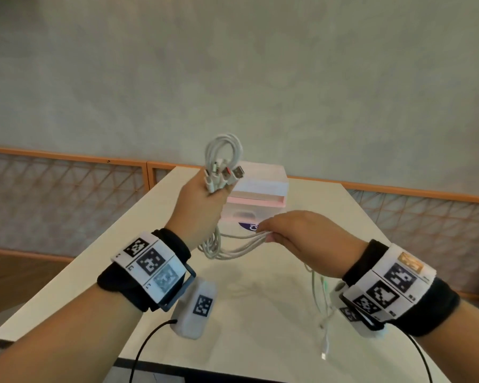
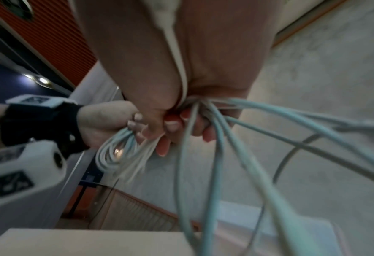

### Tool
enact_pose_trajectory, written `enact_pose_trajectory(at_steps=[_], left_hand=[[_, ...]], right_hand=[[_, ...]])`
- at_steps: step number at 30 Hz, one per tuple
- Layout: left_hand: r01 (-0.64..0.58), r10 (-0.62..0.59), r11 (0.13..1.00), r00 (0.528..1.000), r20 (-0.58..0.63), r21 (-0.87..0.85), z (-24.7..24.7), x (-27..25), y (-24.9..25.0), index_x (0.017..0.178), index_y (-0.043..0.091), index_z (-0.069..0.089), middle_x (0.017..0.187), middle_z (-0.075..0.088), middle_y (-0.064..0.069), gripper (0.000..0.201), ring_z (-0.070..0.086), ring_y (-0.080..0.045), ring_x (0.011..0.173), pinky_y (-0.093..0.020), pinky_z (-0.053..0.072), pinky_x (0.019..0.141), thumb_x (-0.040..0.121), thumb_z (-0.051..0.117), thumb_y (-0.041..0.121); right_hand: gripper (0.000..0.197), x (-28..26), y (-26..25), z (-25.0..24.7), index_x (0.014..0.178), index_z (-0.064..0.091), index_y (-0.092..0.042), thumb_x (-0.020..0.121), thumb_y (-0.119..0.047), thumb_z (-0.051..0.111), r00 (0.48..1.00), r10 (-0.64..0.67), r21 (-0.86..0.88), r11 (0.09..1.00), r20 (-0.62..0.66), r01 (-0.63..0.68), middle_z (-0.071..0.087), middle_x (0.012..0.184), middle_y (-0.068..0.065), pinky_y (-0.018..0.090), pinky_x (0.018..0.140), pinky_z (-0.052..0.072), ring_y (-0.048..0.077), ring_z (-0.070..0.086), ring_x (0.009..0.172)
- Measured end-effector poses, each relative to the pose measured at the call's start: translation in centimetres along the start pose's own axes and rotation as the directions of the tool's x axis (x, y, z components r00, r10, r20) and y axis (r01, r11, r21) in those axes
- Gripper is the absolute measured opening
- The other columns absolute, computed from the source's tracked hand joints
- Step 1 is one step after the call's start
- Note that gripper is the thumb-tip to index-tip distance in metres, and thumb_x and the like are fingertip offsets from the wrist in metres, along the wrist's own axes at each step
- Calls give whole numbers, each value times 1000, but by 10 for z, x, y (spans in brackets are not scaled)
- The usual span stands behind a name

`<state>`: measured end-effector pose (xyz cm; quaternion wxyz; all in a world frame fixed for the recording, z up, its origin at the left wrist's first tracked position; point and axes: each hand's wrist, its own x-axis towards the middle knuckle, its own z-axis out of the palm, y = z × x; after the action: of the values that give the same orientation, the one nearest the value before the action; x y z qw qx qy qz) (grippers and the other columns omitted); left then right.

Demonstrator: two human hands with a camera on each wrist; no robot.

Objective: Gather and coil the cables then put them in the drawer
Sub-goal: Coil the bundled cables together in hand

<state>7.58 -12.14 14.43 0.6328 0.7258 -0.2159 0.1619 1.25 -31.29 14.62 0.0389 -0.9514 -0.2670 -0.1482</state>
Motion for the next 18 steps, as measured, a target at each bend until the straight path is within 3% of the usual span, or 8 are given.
enact_pose_trajectory(at_steps=[3,6,8,10,12,14,18], left_hand=[[-12,-1,996,990,138,89,11,-7,1,66,32,51,45,53,20,27,46,0,46,-22,33,54,91,59,29],[70,-62,997,961,268,-20,21,-12,-2,77,23,63,54,60,17,18,52,-1,52,-23,39,56,89,58,11],[167,-128,980,943,306,-105,23,-16,0,77,20,68,59,64,8,22,57,-16,58,-29,44,58,88,56,6],[218,-166,968,926,338,-124,22,-19,8,75,21,66,55,63,6,26,59,-15,53,-28,46,53,93,52,9],[198,-151,976,913,379,-88,20,-23,15,71,20,63,52,62,3,30,61,-12,49,-23,46,49,94,47,11],[171,-133,984,906,403,-58,19,-24,19,68,17,64,53,65,-3,33,65,-17,53,-23,47,50,93,43,11],[208,-154,975,888,433,-78,20,-24,22,73,18,67,59,69,-7,34,68,-25,59,-25,51,50,96,42,17]], right_hand=[[22,10,-16,-12,109,63,-22,95,-27,48,995,-94,-10,996,-22,94,69,108,-6,29,81,48,16,61,100],[13,16,-24,-16,97,66,-17,89,-15,56,986,-166,59,984,-20,167,68,92,-6,9,66,35,5,53,78],[11,17,-24,-16,93,65,-16,86,-11,57,987,-161,95,982,-20,162,67,88,-9,9,64,35,2,49,75],[4,15,-22,-16,88,58,-15,85,-13,59,991,-118,151,980,-69,128,62,80,-14,12,61,37,4,48,72],[15,12,-22,-16,85,47,-16,84,-16,62,994,-31,263,963,-101,56,63,76,-10,20,60,42,8,51,69],[25,12,-24,-16,83,40,-18,82,-16,65,994,18,340,940,-107,20,64,68,-5,19,58,43,8,55,64],[41,14,-26,-18,75,31,-28,74,-29,72,984,74,255,966,-164,-30,59,54,-8,19,53,38,9,51,53]])
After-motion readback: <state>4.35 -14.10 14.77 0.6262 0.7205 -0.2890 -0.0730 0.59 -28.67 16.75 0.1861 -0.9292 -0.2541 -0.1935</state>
